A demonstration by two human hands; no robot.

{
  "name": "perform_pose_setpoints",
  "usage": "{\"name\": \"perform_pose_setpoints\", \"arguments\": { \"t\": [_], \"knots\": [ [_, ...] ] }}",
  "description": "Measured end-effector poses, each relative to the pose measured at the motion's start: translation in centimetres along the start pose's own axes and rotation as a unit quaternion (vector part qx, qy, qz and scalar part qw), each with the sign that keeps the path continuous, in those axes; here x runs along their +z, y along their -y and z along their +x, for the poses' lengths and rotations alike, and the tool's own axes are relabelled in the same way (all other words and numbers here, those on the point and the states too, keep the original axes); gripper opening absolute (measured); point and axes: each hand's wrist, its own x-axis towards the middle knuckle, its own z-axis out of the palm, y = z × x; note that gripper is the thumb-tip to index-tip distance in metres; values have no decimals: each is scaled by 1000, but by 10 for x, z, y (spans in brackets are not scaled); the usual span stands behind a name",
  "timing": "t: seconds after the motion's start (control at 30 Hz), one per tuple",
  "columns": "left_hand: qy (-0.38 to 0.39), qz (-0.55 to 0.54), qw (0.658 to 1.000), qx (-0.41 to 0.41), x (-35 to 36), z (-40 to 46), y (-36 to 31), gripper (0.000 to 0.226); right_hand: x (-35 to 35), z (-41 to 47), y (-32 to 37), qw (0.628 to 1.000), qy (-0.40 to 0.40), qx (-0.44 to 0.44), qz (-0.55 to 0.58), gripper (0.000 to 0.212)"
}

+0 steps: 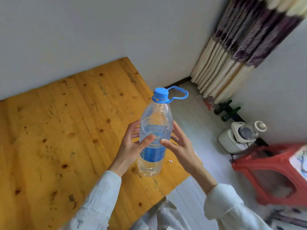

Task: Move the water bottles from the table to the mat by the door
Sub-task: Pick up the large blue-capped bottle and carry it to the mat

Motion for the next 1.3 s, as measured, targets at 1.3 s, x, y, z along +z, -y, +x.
{"name": "perform_pose_setpoints", "arguments": {
  "t": [1.3],
  "knots": [
    [840,62,534,76,611,-701,40,56,-187,-922,-145,532,-840,-38,102,60]
  ]
}}
